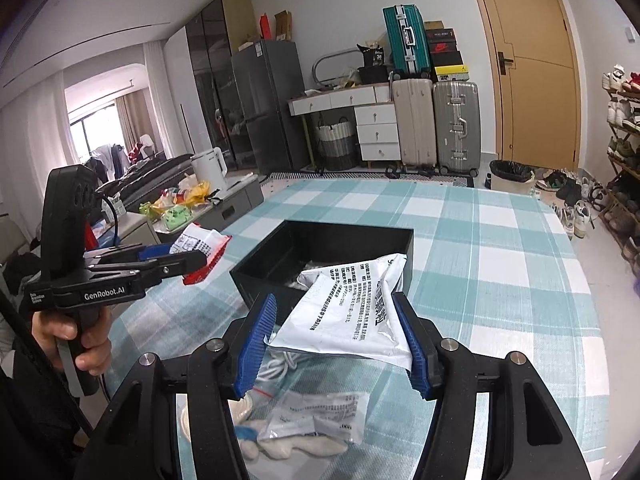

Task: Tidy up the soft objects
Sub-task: 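Carry the red-edged packet into the box while the right tool carries the sachet there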

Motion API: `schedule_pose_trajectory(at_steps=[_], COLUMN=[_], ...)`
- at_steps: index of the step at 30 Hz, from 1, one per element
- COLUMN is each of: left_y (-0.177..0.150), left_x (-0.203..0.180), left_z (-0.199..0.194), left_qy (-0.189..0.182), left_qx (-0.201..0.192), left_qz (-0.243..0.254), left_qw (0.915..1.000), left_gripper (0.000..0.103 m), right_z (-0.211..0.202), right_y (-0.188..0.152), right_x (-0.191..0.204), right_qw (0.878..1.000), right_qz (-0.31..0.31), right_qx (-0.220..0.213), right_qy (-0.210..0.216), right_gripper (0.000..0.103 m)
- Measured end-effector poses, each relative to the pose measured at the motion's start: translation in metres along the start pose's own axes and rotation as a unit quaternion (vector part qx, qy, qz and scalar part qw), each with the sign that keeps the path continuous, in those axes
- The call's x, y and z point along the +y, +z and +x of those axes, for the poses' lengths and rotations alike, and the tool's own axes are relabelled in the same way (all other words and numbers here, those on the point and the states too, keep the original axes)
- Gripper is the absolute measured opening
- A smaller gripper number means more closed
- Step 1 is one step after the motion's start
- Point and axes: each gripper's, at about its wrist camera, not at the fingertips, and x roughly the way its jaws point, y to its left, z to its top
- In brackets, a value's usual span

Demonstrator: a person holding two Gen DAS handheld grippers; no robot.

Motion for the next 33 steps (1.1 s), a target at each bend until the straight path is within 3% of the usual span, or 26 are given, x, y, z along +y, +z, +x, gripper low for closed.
schedule_pose_trajectory(at_steps=[14,23,33], left_y=[0.024,0.031,0.033], left_x=[-0.002,-0.003,-0.009], left_z=[0.013,0.034,0.066], left_qy=[-0.001,0.0,-0.001], left_qx=[-0.015,-0.009,0.011], left_qz=[-0.011,-0.013,-0.003], left_qw=[0.9998,0.9999,0.9999], left_gripper=[0.047,0.047,0.047], right_z=[0.015,0.04,0.078], right_y=[0.023,0.028,0.03], right_x=[0.008,0.013,0.005], right_qw=[1.0,1.0,0.999], right_qz=[0.007,0.002,-0.018], right_qx=[-0.018,-0.002,0.044], right_qy=[0.012,0.013,-0.001], right_gripper=[0.059,0.059,0.059])
